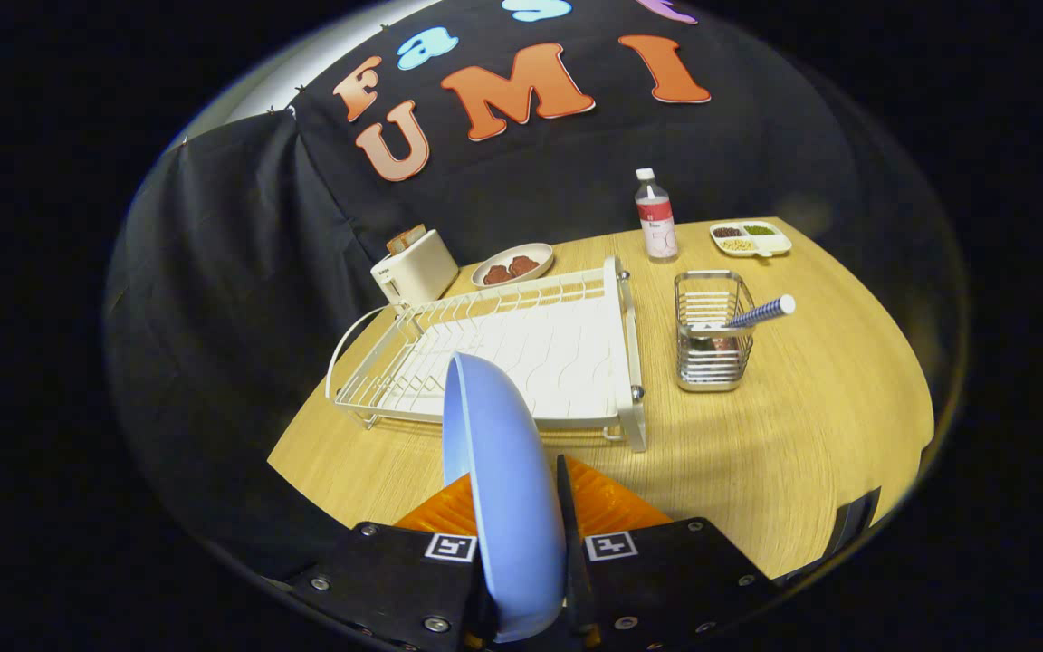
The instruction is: Take the plate from the dish rack, then take the spoon from the basket and place it into the plate.
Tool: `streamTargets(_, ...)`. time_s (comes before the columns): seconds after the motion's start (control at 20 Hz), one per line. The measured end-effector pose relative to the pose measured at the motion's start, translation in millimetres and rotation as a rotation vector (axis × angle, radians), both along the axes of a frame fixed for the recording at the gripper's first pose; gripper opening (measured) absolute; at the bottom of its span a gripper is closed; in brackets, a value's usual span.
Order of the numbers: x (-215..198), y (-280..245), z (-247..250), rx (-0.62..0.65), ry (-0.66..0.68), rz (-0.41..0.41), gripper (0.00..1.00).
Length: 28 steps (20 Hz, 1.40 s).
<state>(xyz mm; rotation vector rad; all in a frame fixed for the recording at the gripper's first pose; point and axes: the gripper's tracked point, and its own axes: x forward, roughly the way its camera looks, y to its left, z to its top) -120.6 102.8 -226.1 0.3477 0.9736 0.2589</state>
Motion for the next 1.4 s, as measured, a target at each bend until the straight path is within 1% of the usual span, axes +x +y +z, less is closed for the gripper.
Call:
streamTargets(0.15,-10.9,-0.4,-24.4,0.02,0.05,-0.001,0.29)
streamTargets(0.2,-9.6,1.3,-21.2,0.062,0.056,-0.017,0.29)
streamTargets(0.35,-12.1,2.0,-35.4,0.105,0.067,-0.029,0.3)
streamTargets(0.4,-13.1,0.3,-36.8,0.101,0.067,-0.03,0.3)
streamTargets(0.5,-16.3,-7.4,-48.4,0.041,0.069,-0.015,0.32)
streamTargets(0.55,-18.6,-8.3,-55.7,0.027,0.079,0.002,0.38)
streamTargets(0.7,-20.2,-7.2,-64.4,0.015,0.075,0.015,0.45)
streamTargets(0.9,-15.5,-16.0,-74.9,-0.03,0.059,-0.005,0.59)
streamTargets(0.95,-12.0,-25.7,-80.8,-0.082,0.048,-0.019,0.65)
streamTargets(1.05,-2.4,-47.5,-88.2,-0.19,0.012,-0.048,0.72)
streamTargets(1.15,7.2,-55.0,-80.4,-0.196,-0.032,-0.084,0.79)
streamTargets(1.25,21.6,-65.8,-67.6,-0.198,-0.097,-0.141,0.83)
streamTargets(1.3,30.9,-76.9,-62.3,-0.233,-0.135,-0.173,0.84)
streamTargets(1.4,46.6,-98.0,-54.2,-0.316,-0.195,-0.204,0.86)
